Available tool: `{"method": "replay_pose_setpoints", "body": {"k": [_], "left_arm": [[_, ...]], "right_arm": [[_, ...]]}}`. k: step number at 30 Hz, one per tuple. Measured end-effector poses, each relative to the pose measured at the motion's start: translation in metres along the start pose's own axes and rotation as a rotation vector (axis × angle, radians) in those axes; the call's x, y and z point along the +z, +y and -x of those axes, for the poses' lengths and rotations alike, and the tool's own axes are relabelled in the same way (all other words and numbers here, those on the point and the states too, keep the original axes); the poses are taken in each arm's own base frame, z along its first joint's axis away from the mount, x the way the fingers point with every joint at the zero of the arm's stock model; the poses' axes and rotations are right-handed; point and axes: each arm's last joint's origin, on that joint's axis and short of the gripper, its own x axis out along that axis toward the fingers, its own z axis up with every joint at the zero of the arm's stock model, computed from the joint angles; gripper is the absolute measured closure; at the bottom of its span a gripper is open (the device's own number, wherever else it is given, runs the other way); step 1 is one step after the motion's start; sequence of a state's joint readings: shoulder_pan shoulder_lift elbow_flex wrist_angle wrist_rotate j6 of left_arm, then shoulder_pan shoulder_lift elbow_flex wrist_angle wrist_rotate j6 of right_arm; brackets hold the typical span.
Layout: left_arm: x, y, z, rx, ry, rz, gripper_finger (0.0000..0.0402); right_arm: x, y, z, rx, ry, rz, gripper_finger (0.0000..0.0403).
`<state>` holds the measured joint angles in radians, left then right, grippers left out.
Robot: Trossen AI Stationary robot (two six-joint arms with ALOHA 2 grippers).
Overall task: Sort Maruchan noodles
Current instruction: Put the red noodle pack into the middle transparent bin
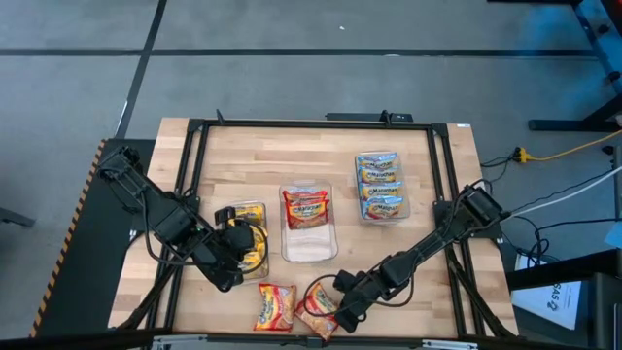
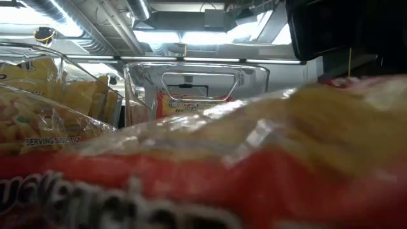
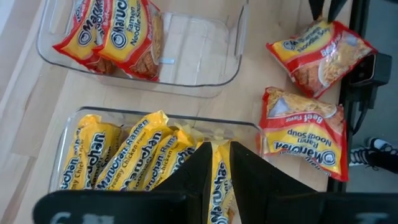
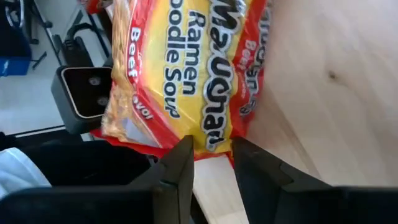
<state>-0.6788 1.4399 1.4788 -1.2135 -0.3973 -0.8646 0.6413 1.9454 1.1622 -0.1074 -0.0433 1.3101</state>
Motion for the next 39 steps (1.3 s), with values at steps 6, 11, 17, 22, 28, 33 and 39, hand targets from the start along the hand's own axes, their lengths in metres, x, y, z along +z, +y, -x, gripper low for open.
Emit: {"method": "replay_pose_setpoints", "body": {"k": [6, 11, 17, 22, 28, 33, 39], "left_arm": [[0.001, -0.001, 0.000, -0.006, -0.012, 0.005, 0.0351], [0.001, -0.001, 0.000, -0.002, -0.018, 0.003, 0.0351], [0.001, -0.001, 0.000, 0.000, -0.020, 0.001, 0.0351], [0.001, -0.001, 0.001, 0.023, -0.050, -0.001, 0.0351], [0.001, -0.001, 0.001, 0.025, -0.052, -0.002, 0.0351], [0.001, -0.001, 0.001, 0.024, -0.051, -0.002, 0.0351], [0.001, -0.001, 0.001, 0.024, -0.051, -0.002, 0.0351]], "right_arm": [[0.001, -0.002, -0.006, -0.009, -0.031, 0.044, 0.0349], [0.005, 0.011, 0.005, 0.039, -0.088, 0.135, 0.0397], [0.007, 0.060, 0.058, 0.160, -0.174, 0.247, 0.0401], [0.014, 0.089, 0.106, 0.030, -0.278, 0.344, 0.0402], [0.046, 0.095, 0.141, -0.167, -0.388, 0.435, 0.0402], [0.089, 0.080, 0.151, -0.269, -0.423, 0.492, 0.0402], [0.134, 0.055, 0.161, -0.349, -0.407, 0.530, 0.0403]]}}
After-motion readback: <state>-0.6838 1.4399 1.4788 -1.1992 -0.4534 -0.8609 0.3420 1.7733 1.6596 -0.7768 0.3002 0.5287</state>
